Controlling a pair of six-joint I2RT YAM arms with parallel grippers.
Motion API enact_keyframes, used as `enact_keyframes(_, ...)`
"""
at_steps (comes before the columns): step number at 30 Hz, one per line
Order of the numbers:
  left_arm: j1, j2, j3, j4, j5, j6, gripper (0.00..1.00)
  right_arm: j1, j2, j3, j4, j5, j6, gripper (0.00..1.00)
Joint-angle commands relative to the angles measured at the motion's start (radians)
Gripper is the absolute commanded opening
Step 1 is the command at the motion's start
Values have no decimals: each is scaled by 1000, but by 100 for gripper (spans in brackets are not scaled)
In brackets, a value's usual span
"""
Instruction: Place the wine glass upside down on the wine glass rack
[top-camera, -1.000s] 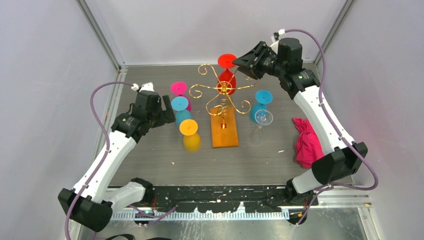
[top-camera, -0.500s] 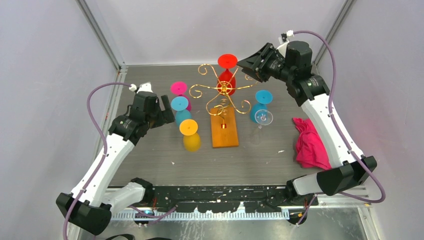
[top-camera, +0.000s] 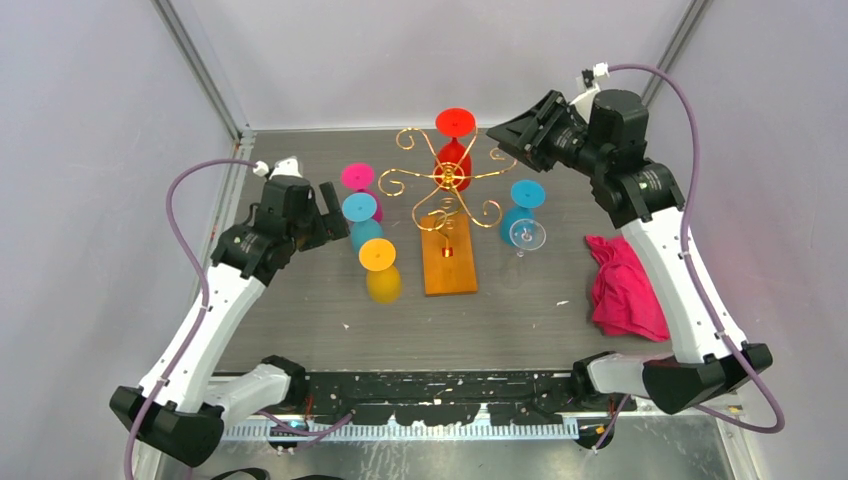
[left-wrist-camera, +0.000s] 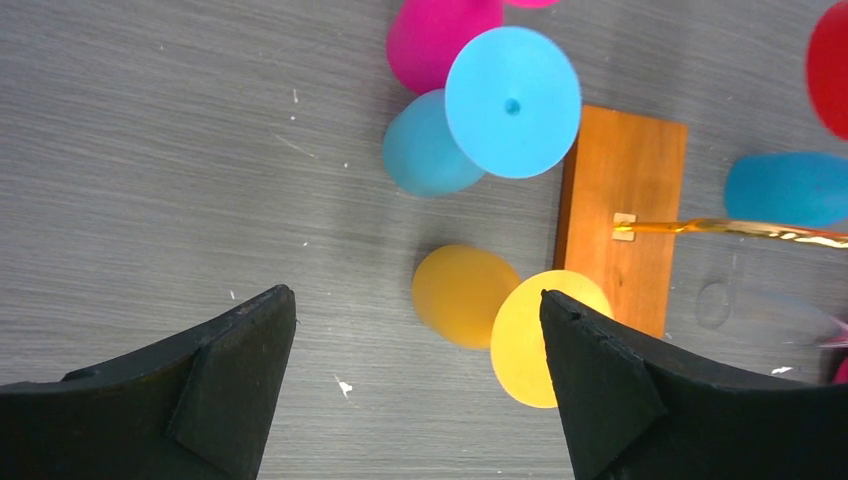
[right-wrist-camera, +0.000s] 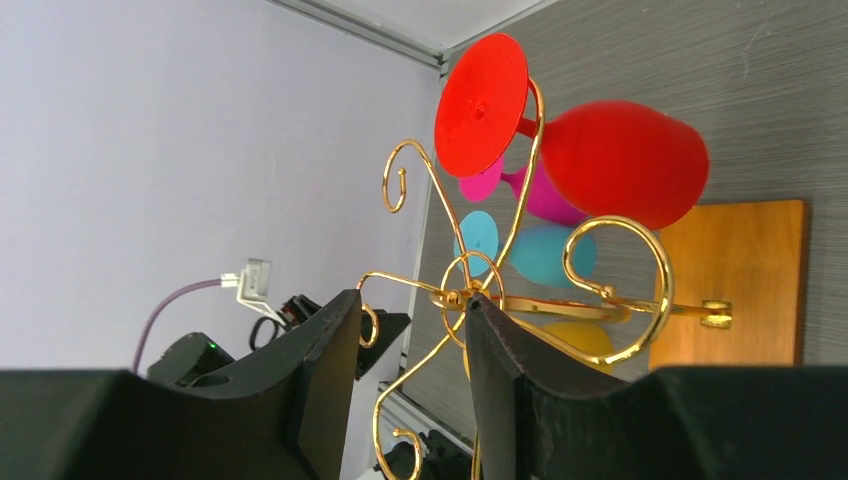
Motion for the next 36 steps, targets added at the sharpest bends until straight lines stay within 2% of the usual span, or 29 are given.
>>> enact_keyframes(1, 3, 38, 110, -48, 13, -4, 94, 3, -59, 78, -61, 71, -80, 49)
enact_keyframes(5, 25, 52, 142, -62, 52, -36, 99, 3, -90, 101, -82, 143, -135, 49)
enact_keyframes(10, 78, 42, 142, -53, 110, -74, 100, -10, -109, 89, -75, 246, -195, 50)
enact_keyframes(17, 168, 36, 122, -7, 171, -98, 100, -54, -131, -9, 9, 261, -181, 50)
enact_keyframes(27, 306, 88, 3, 245, 309, -267, 94, -130, -188, -146, 98, 294, -119, 48)
enact_keyframes(36, 321, 186, -110, 519, 359, -386, 87, -136, -192, -144, 93, 316, -149, 48)
